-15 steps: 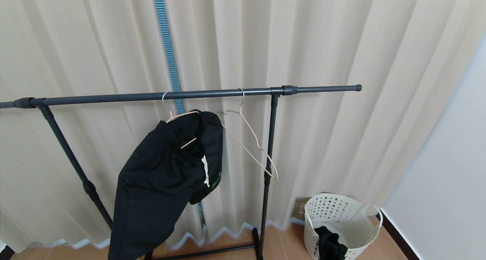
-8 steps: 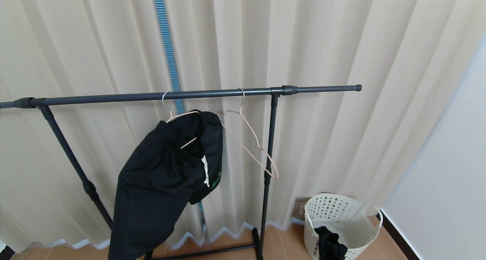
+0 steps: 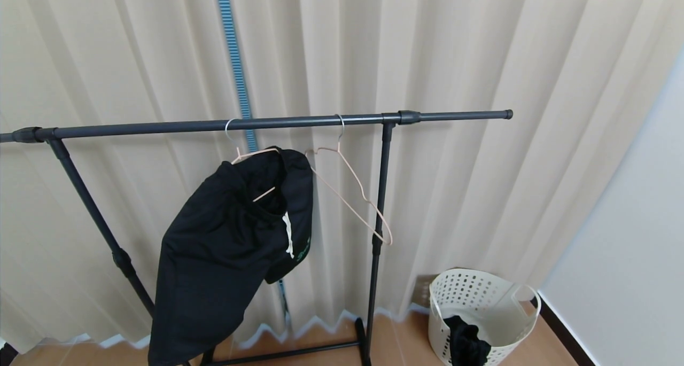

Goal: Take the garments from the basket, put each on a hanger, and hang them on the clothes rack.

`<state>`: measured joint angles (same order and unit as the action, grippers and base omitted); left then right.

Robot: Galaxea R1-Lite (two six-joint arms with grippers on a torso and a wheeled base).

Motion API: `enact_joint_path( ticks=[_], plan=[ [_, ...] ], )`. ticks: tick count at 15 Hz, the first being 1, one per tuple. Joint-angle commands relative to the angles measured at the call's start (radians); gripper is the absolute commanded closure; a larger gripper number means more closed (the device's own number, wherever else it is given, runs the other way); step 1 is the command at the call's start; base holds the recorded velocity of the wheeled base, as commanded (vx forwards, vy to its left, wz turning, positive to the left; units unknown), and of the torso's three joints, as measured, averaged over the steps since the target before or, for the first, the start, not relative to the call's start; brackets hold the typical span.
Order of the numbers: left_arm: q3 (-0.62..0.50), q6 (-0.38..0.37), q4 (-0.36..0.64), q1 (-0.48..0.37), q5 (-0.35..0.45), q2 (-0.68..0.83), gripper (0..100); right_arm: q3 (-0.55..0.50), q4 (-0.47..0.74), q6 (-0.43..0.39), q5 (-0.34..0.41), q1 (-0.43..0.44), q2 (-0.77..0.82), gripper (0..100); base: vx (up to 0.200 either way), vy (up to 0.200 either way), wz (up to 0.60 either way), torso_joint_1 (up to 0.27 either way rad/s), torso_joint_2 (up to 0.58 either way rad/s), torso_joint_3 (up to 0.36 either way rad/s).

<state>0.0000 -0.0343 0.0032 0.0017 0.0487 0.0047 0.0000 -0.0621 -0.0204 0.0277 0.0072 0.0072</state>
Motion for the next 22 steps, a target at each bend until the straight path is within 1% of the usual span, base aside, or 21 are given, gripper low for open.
enact_joint_path(
  ticks=[1, 11, 22],
  plan=[
    [0.000, 0.001, 0.000, 0.000, -0.001, 0.003, 0, 0.000, -0.001, 0.002, 0.000, 0.000, 0.002, 0, 0.000, 0.000, 0.00, -0.154, 0.34, 0.198],
    [0.000, 0.005, 0.000, 0.001, -0.003, 0.001, 0, 0.000, -0.001, 0.008, -0.006, 0.000, 0.002, 0, 0.000, 0.000, 0.00, -0.163, 0.38, 0.213],
    [0.000, 0.008, 0.000, 0.000, -0.006, 0.003, 0, 0.000, -0.002, 0.011, -0.014, 0.000, 0.002, 0, 0.000, 0.000, 0.00, -0.203, 0.53, 0.325]
  ],
)
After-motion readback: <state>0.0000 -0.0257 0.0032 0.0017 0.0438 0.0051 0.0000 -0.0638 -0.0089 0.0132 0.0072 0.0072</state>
